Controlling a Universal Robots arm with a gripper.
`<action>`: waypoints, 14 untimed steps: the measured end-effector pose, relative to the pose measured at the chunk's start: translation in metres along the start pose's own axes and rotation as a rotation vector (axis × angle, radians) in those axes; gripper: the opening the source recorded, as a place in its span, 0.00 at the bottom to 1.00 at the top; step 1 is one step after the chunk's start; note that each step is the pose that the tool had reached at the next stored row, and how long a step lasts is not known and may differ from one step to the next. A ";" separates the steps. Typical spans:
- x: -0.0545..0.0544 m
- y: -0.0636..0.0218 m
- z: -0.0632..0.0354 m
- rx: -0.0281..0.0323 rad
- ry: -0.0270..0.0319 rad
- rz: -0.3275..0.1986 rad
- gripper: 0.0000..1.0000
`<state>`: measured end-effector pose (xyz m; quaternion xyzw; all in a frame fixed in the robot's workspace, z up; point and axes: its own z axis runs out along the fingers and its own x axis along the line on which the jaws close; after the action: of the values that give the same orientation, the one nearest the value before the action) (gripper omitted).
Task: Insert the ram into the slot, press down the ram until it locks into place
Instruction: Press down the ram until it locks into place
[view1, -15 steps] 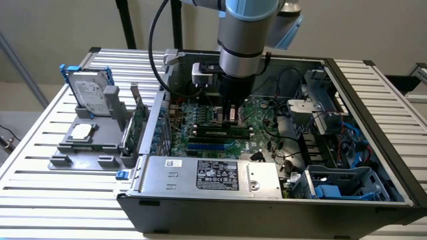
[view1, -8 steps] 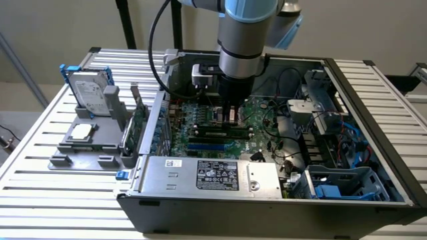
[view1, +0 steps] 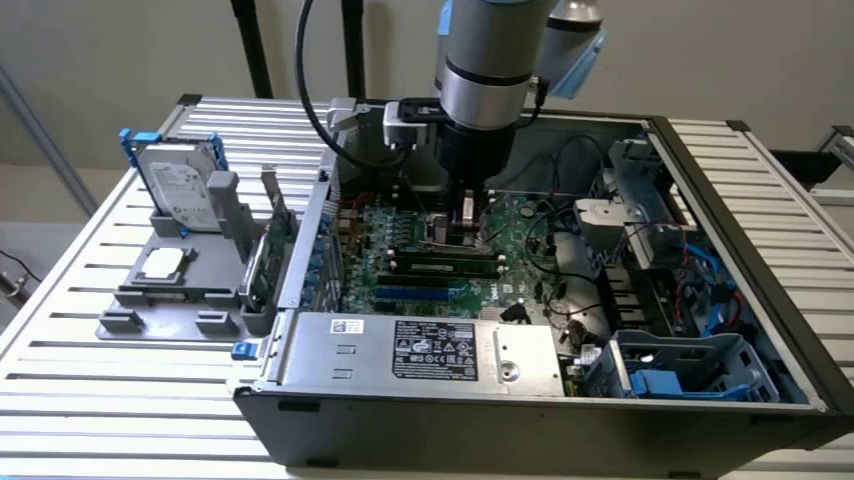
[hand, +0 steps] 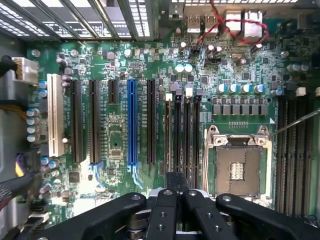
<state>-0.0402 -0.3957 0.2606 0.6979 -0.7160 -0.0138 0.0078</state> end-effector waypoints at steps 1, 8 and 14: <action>0.000 0.0000 -0.0005 -0.0001 0.0000 0.000 0.11; 0.000 -0.0001 -0.0006 -0.0004 0.0007 0.000 0.11; 0.000 -0.0001 -0.0006 -0.0004 0.0007 0.000 0.11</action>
<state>-0.0401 -0.3957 0.2612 0.6978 -0.7161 -0.0137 0.0082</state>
